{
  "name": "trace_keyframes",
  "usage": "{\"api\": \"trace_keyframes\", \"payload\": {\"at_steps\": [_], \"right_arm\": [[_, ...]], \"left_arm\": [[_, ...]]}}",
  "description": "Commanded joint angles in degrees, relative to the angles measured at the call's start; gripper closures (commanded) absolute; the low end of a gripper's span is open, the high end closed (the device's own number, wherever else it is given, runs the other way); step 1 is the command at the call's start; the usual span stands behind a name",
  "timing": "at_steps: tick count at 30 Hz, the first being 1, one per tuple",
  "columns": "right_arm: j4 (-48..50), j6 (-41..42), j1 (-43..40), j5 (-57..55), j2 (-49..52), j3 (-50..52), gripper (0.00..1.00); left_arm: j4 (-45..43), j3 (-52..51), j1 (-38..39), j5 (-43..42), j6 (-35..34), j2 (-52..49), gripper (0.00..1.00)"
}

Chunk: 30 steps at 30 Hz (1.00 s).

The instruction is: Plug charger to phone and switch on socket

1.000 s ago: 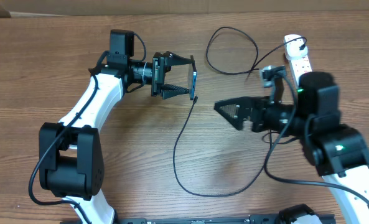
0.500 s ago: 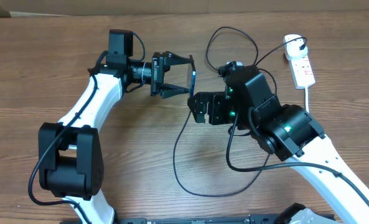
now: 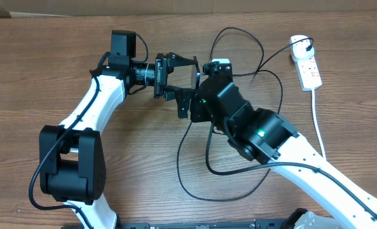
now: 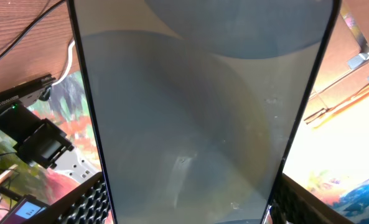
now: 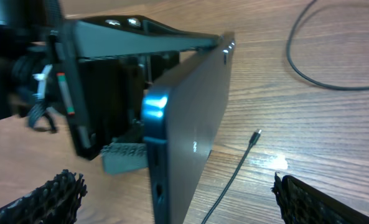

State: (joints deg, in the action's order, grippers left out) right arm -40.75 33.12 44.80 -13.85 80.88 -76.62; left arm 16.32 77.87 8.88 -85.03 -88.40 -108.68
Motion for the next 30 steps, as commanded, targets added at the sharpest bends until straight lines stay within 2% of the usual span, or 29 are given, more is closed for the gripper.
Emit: {"api": "trace_keyframes", "payload": {"at_steps": [1,3,9,13,14,16,30], "right_arm": [[1.03,2.54,0.57,-4.81,1.73,-1.46,0.0],[1.44,2.54,0.57,-5.9,2.47,-1.46,0.02],[1.7,2.51,0.57,-8.63,3.3,-1.46,0.24],[2.29,2.49,0.57,-8.63,3.3,-1.46,0.29],[2.69,2.49,0.57,-8.63,3.3,-1.46,0.34],[3.21,2.47,0.57,-8.63,3.3,-1.46,0.38],[3.76,1.99,2.29,-8.72,4.74,-1.46,0.39]], "left_arm": [[-0.13,1.07,-0.17,-1.38,-0.37,1.9,0.33],[-0.13,1.07,-0.17,-1.38,-0.37,1.9,0.34],[-0.13,1.07,-0.17,-1.09,-0.37,1.9,0.34],[-0.13,1.07,-0.17,-0.07,-0.37,1.9,0.34],[-0.13,1.07,-0.17,-0.04,-0.37,1.9,0.34],[-0.13,1.07,-0.17,0.07,-0.37,1.9,0.34],[-0.13,1.07,1.64,2.97,-2.05,1.9,0.33]]}}
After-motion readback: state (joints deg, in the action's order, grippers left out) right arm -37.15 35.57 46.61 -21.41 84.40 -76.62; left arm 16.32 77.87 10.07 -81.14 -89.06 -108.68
